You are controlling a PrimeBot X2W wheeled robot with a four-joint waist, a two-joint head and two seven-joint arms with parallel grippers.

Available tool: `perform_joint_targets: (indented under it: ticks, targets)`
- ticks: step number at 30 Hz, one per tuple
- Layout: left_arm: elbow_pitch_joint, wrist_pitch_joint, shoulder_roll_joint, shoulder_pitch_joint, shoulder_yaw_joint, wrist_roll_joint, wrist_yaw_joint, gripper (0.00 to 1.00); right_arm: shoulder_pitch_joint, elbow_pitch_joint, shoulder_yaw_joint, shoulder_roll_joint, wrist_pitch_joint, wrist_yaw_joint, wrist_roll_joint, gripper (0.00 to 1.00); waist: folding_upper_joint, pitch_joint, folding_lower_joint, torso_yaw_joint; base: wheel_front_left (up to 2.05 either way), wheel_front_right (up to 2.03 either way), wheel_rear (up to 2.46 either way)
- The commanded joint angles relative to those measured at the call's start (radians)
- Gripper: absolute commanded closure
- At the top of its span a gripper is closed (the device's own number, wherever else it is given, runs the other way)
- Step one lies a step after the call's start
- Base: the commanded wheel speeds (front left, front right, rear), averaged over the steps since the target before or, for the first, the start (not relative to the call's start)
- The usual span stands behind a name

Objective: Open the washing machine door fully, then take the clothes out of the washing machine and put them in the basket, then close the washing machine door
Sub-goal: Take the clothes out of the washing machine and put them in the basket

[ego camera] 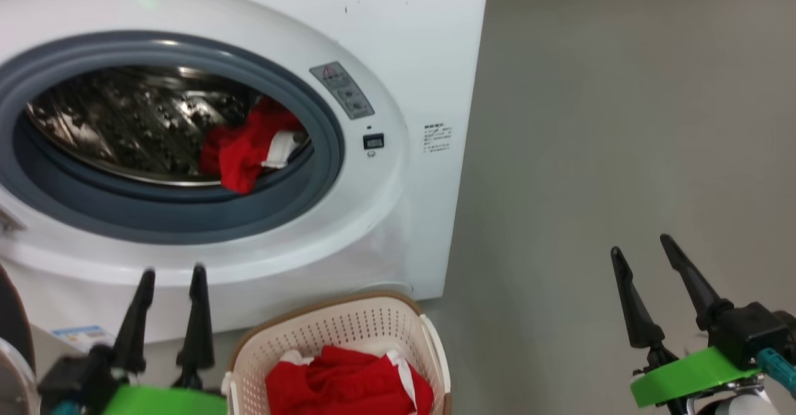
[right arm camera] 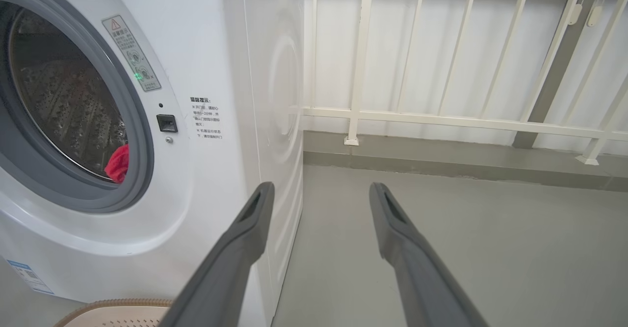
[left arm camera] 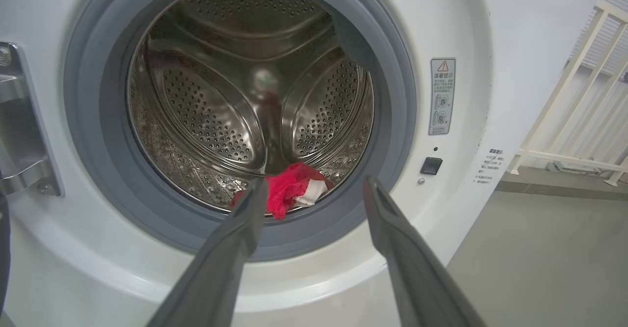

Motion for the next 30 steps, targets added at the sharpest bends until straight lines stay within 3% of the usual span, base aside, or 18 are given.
perform_joint_targets:
  ticks: [1,30]
  targets:
    - [-0.009,-0.008,0.009,-0.064,0.024,0.000,0.002,0.00,-0.048,-0.035,0.024,-0.020,-0.006,0.000,0.007,0.00,0.0000,0.055,0.0000,0.013,0.00,0.00,0.00]
    - [0.447,-0.008,0.080,-0.784,0.031,0.039,-0.010,0.00,-0.261,-0.043,0.021,-0.059,-0.006,0.000,0.038,0.00,0.0000,0.460,0.0000,-0.025,0.00,0.00,0.00]
